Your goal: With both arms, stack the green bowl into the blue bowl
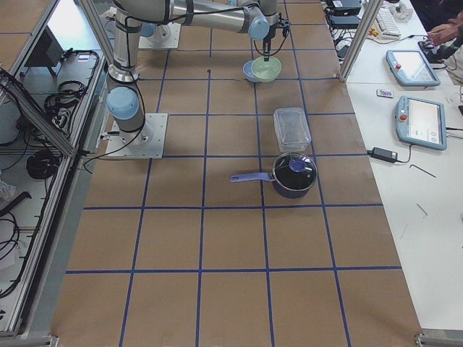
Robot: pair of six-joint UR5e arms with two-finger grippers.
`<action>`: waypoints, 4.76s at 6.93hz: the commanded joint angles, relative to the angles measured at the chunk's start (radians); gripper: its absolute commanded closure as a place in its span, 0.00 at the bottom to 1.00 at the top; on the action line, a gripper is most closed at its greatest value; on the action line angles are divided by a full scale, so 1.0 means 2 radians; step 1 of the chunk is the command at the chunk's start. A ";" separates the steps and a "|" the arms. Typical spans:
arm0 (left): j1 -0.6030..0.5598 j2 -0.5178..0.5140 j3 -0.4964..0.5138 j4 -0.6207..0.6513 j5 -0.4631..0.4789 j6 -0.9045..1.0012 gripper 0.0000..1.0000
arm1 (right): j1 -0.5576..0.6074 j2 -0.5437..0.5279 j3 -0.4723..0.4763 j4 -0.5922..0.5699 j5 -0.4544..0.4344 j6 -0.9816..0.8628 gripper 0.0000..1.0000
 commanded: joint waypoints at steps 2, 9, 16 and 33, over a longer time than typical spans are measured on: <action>0.000 0.002 0.002 -0.003 -0.003 0.003 0.00 | 0.046 0.045 -0.031 -0.002 0.000 0.060 1.00; 0.005 0.009 -0.005 -0.010 -0.001 0.004 0.00 | 0.068 0.075 -0.035 -0.026 0.000 0.082 0.73; 0.006 0.010 -0.007 -0.008 -0.003 0.006 0.00 | -0.007 0.035 -0.035 -0.016 -0.007 0.012 0.00; 0.006 0.010 -0.007 -0.008 -0.003 0.007 0.00 | -0.173 -0.209 0.052 0.206 0.022 -0.219 0.00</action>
